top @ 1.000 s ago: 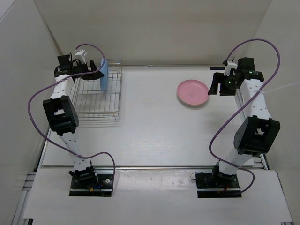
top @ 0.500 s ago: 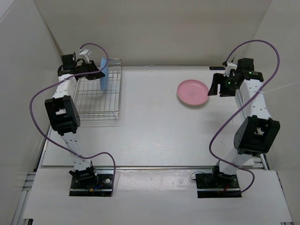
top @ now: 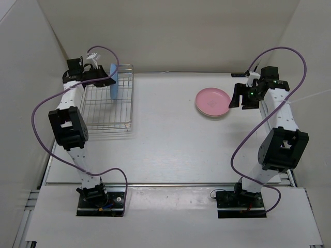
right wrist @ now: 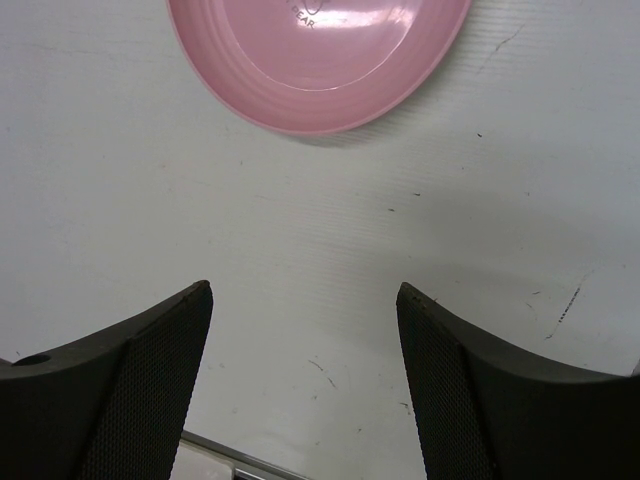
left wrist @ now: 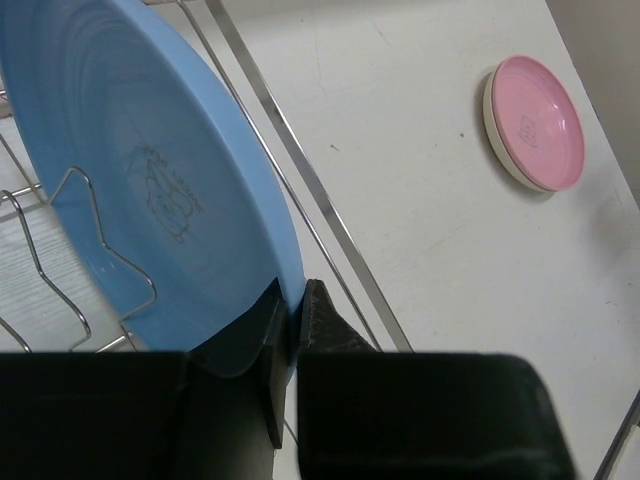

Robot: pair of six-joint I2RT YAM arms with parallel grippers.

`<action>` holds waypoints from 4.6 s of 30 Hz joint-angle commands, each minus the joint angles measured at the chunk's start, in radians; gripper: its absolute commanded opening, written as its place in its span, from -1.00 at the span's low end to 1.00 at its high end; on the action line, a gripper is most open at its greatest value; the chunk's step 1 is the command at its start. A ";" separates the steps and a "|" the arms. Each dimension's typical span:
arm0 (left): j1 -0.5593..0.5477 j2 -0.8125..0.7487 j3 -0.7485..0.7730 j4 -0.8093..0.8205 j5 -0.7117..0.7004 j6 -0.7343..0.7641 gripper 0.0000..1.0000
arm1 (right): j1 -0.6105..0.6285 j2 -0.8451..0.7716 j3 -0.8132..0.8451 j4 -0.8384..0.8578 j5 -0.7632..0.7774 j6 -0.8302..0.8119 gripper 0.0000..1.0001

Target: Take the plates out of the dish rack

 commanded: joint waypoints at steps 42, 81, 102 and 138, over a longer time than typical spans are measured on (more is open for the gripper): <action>-1.240 -1.036 -0.862 0.031 -1.684 1.841 -0.79 | 0.451 -0.335 0.228 -0.014 -0.013 -0.155 0.56; -1.483 -0.683 -0.610 0.149 -1.674 1.663 -0.79 | 0.348 -0.315 0.035 0.166 -0.258 -0.026 -0.71; -1.239 -0.537 -0.036 -0.170 -1.644 1.252 0.03 | 0.044 -0.114 0.065 0.255 0.000 0.199 -1.00; -0.325 -0.939 -0.158 -0.402 -0.829 0.361 0.32 | 0.004 0.541 0.407 0.178 0.055 0.107 -1.00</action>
